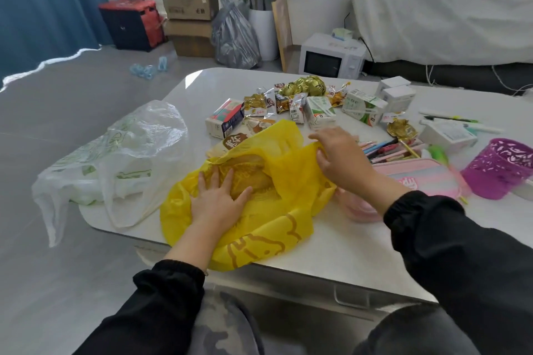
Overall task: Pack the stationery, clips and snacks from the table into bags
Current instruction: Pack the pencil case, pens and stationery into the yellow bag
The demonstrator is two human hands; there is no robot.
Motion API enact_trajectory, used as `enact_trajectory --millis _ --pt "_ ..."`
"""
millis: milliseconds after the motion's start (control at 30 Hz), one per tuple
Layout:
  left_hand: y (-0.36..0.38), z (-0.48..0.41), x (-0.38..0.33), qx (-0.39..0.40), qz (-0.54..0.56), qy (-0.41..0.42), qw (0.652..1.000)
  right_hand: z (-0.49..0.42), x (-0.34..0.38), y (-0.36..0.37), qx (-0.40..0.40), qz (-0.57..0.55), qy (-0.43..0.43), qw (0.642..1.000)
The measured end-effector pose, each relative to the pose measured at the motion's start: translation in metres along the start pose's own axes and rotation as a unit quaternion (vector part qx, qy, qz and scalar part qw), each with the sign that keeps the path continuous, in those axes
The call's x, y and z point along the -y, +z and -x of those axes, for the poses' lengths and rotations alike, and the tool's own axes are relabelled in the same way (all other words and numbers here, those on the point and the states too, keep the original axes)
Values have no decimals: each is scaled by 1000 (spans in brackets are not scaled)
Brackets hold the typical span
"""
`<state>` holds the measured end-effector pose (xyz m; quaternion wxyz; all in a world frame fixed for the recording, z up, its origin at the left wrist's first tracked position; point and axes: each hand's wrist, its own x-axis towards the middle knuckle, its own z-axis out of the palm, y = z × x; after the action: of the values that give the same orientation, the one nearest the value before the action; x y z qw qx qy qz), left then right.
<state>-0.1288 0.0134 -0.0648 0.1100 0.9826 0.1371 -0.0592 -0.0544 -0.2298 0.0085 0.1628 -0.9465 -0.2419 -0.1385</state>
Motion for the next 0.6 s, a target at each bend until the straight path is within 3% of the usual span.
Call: enact_trajectory --millis 67,200,600 --pt "1 -1 -3 -1 3 -11 1000 -1 -20 -14 90 69 61 992" --pt "2 -1 -8 -6 16 -25 1000 8 -41 -28 260 95 152 949" --pt "5 1 -4 -35 38 -35 998 7 -42 -49 396 116 119 903"
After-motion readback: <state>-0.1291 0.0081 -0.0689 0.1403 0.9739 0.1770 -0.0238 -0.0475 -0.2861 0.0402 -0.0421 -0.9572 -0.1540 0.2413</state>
